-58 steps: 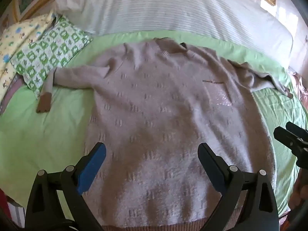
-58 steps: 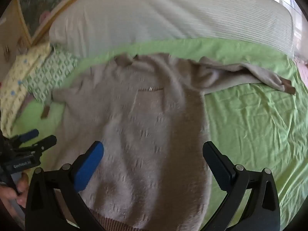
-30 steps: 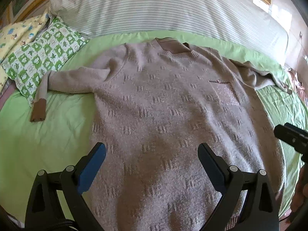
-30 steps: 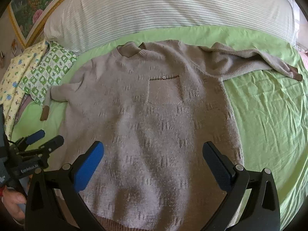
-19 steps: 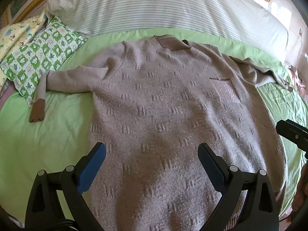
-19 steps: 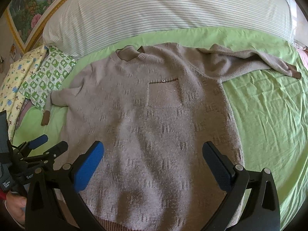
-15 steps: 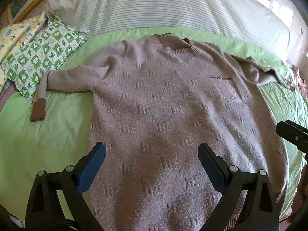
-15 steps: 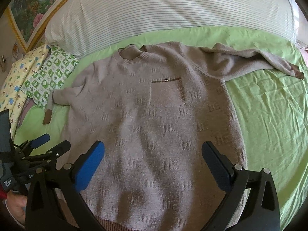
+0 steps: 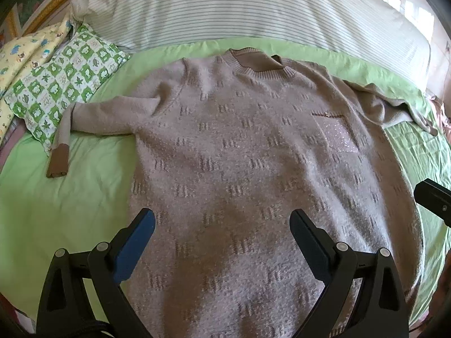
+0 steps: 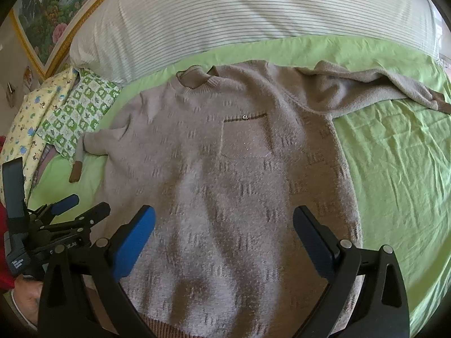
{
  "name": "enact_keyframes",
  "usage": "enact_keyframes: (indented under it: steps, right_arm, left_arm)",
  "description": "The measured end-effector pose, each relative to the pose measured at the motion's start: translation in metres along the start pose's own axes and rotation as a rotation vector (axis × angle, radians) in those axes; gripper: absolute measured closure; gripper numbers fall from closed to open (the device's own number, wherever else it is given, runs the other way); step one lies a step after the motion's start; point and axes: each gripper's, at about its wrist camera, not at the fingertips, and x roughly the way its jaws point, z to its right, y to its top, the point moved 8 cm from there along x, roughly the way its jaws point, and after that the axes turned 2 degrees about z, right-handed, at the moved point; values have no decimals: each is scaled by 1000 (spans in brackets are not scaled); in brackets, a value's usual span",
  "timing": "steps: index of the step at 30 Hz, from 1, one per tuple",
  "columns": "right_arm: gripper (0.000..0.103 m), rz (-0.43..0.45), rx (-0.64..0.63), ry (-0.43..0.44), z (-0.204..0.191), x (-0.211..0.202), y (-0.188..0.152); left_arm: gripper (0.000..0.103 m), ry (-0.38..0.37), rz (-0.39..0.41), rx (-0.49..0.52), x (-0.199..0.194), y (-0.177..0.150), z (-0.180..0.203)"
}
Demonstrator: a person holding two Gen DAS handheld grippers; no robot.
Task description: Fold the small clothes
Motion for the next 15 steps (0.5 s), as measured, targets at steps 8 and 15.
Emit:
enact_keyframes:
  steps: [8,15]
  right_arm:
    - [5,3,1,14,4,-3,2]
    - [5,9,10,18,5,-6,3]
  left_arm:
    - [6,1,4,9,0,4,8]
    - [6,-4,1,16,3,7,13]
